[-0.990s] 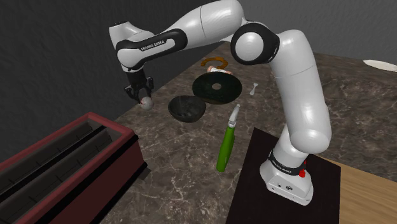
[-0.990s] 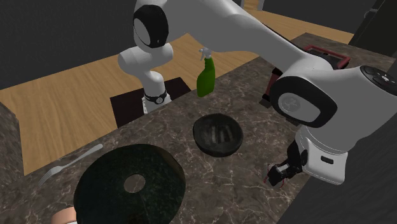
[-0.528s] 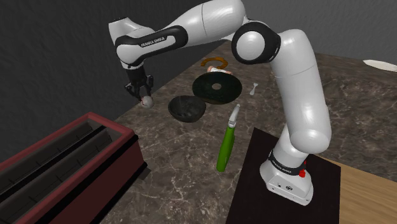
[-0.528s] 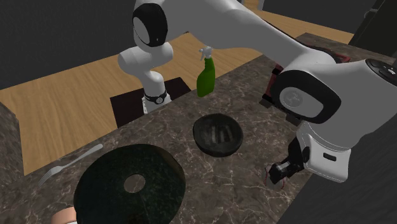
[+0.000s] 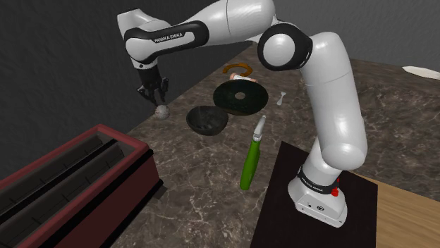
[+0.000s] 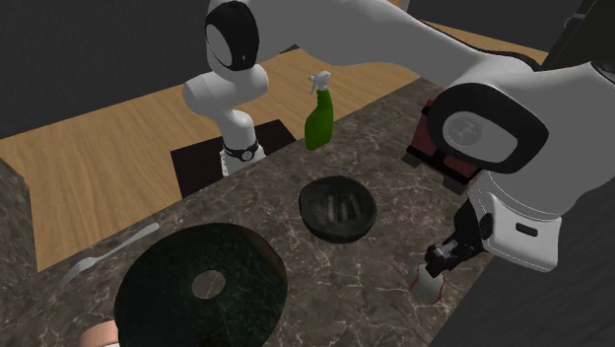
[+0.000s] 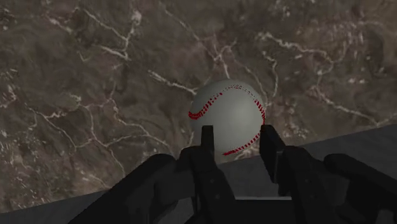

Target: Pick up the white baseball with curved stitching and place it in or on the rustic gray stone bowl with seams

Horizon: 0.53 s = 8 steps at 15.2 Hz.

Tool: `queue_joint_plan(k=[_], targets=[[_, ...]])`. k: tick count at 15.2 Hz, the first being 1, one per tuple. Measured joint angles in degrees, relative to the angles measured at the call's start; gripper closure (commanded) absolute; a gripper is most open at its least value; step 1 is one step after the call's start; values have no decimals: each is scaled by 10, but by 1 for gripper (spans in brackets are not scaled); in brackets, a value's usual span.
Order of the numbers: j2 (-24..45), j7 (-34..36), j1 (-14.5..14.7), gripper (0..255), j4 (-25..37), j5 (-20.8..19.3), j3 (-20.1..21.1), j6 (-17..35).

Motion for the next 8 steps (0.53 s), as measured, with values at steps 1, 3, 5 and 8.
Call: queue_joint_plan(k=[1, 3, 5, 8], targets=[[-13, 11, 10, 0, -29, -16, -4, 18], [-43, 45, 35, 0, -103, -68, -14, 71], [-48, 56, 42, 0, -128, -88, -19, 93], [-48, 62, 41, 0, -150, -96, -22, 118]])
